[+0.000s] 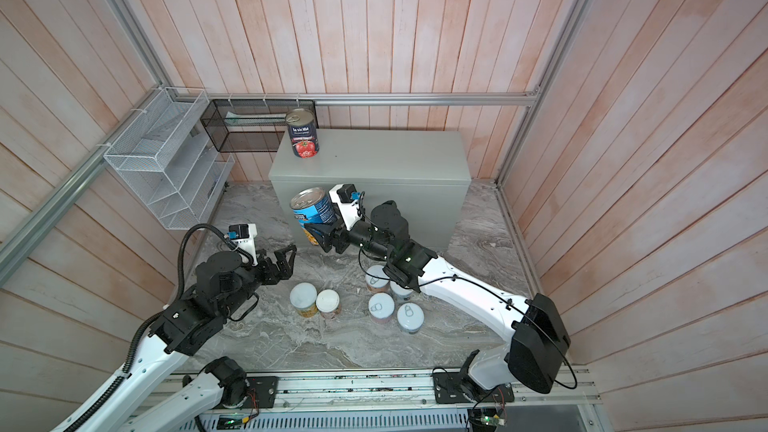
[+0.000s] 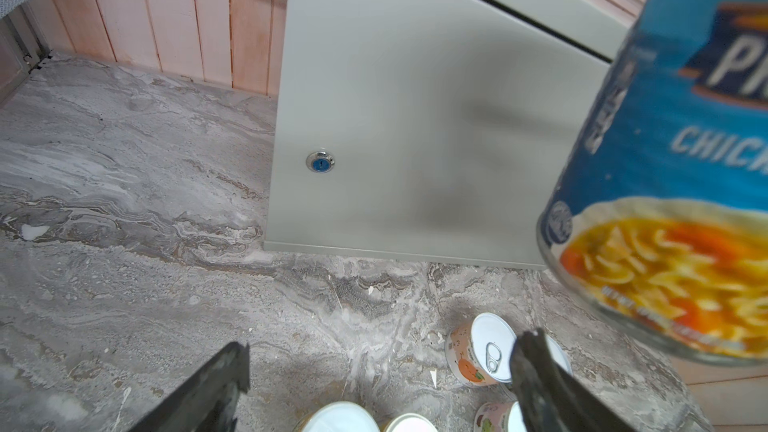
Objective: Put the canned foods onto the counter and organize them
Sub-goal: 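Raise the blue can to the cabinet top with the right gripper while the left withdraws, then lower the blue can with the right gripper beside the tomato can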
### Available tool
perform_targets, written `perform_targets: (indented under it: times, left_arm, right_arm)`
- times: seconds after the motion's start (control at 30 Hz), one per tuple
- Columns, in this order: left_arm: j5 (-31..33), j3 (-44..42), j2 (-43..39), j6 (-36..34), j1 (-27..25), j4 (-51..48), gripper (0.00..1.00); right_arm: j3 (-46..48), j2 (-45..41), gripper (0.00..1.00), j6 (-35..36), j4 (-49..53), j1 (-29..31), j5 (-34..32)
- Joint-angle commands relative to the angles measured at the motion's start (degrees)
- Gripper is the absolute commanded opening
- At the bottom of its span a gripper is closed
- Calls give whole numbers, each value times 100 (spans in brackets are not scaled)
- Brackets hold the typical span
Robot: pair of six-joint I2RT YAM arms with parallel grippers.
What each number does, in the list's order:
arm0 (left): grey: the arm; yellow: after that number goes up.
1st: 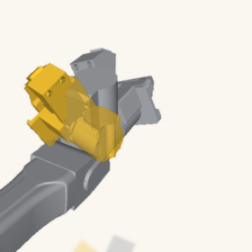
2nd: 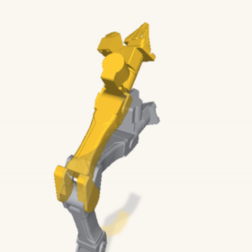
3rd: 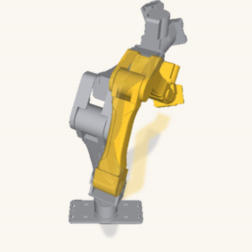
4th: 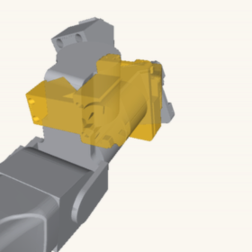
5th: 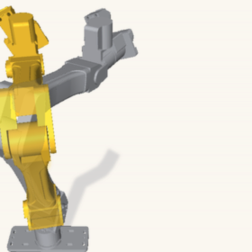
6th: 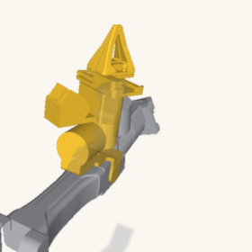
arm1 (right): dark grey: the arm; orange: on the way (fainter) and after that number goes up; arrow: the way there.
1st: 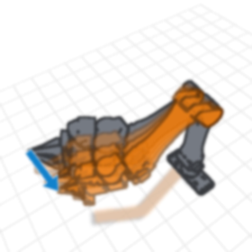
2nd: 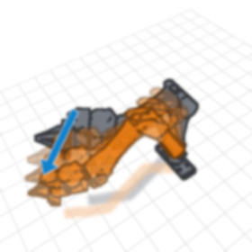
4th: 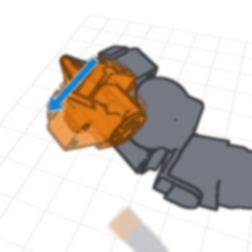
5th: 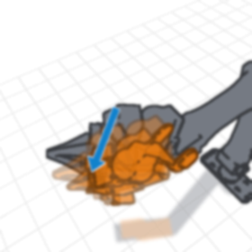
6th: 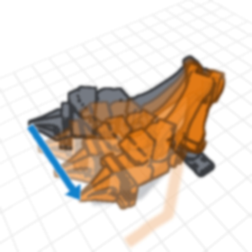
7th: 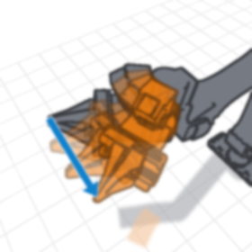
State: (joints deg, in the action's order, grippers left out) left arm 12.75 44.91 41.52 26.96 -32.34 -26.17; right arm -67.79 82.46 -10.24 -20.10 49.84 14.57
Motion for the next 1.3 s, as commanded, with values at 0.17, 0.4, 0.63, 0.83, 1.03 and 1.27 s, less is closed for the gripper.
perform_targets:
  times: [0.17,0.4,0.63,0.83,1.03,1.27]
  left_arm:
    - [232,-244,-6,-103,26,68,100]
    - [224,-302,68,-86,30,95,100]
    - [110,-281,220,-59,26,188,100]
    - [18,-223,329,-68,26,214,100]
    - [39,-175,397,-81,26,236,100]
    - [61,-108,569,-147,31,256,100]
  right_arm:
    - [-1449,401,65,-311,-922,-568,762]
    - [-2157,795,65,-330,-890,-826,1107]
    - [-2673,1204,65,-313,-1083,-1129,1200]
    - [-3451,1811,65,64,-774,-1150,1046]
    - [-3993,2354,65,160,-827,-1170,990]
    - [-4542,2903,65,205,-746,-1176,1006]
